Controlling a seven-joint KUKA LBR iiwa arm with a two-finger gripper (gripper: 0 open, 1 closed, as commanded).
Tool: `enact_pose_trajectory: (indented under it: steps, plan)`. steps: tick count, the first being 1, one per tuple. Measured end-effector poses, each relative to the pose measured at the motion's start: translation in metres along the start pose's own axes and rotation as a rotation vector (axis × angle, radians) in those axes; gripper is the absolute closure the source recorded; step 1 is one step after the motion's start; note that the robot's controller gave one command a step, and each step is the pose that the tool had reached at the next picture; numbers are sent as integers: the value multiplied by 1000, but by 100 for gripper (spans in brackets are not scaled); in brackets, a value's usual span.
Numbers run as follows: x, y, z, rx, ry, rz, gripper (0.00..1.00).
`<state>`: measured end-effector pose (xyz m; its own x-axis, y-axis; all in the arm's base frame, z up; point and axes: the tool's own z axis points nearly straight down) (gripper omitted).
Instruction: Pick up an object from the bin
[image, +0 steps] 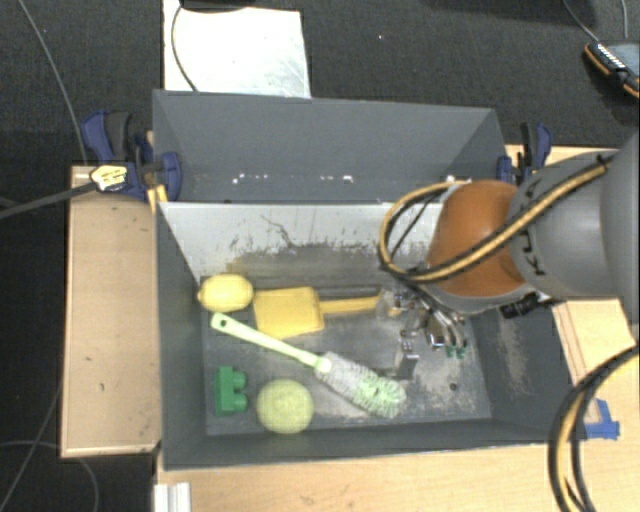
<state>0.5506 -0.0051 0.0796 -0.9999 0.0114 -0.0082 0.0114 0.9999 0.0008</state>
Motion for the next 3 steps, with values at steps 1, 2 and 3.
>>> enact_pose_trajectory:
  steps: [1, 2, 3]
  plan:
    - [18, 25, -81, 5, -11, -145, 0]
    - [-28, 72, -20, -2, 11, -43, 0]
    - [-36, 97, 9, 5, -13, -165, 0]
